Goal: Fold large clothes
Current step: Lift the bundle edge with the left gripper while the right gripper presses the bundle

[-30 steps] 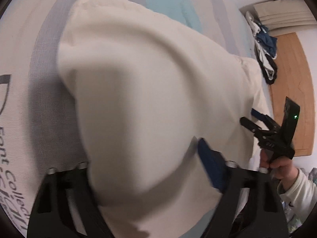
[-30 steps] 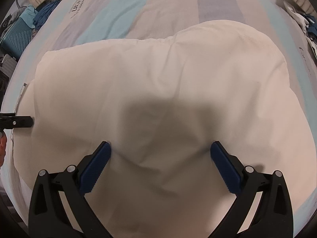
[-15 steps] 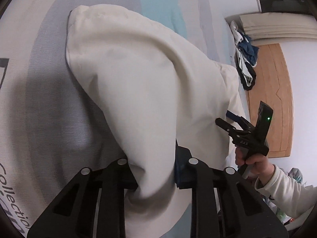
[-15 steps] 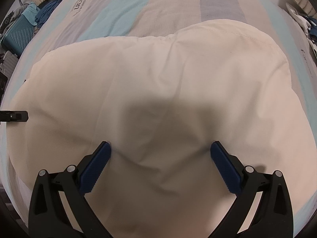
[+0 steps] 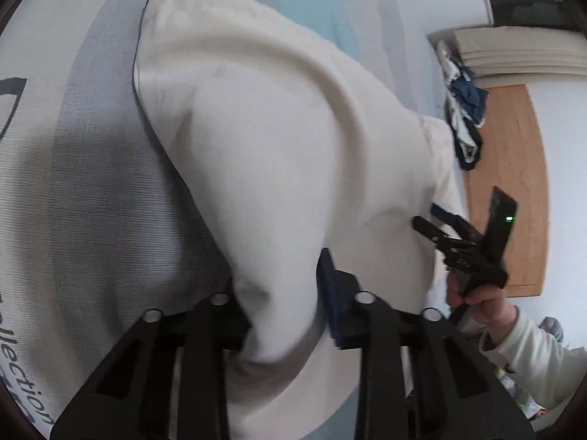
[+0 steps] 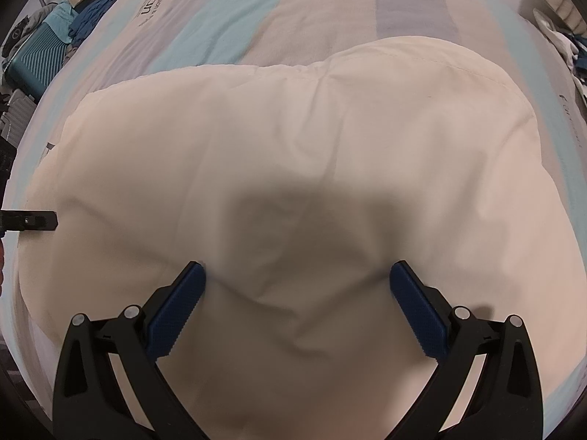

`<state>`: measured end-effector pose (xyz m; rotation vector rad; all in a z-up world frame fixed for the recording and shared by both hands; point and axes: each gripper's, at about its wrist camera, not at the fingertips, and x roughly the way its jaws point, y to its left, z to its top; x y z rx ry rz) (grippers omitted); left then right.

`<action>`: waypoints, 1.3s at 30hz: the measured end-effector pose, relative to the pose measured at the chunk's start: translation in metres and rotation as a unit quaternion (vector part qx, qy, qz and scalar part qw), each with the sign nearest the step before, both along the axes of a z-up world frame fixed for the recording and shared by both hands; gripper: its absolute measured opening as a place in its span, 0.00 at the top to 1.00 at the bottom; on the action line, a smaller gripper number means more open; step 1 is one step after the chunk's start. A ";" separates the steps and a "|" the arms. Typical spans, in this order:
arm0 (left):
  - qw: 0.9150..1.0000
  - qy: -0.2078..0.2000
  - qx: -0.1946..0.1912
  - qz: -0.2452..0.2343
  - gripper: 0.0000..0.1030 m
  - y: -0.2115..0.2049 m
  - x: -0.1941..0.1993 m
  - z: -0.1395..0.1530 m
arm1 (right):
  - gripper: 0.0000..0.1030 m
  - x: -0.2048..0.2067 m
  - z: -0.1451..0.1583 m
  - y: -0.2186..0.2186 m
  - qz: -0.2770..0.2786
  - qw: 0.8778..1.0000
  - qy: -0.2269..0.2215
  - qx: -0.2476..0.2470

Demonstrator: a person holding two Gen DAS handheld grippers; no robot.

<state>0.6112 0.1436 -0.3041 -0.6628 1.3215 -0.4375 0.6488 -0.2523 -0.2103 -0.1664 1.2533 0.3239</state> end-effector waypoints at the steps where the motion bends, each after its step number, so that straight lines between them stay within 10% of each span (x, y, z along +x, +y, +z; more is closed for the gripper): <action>1: 1.000 -0.002 -0.006 0.001 0.80 0.000 0.000 0.002 | 0.06 0.000 0.000 0.000 0.000 1.000 0.000 0.000; 30: 0.995 -0.043 0.080 -0.040 0.83 -0.137 0.005 0.146 | 0.06 -0.025 -0.022 -0.006 -0.013 0.998 -0.057 0.012; 39: 0.989 -0.036 0.137 -0.050 0.82 -0.163 0.008 0.155 | 0.12 -0.067 0.029 -0.043 -0.035 0.990 -0.137 0.000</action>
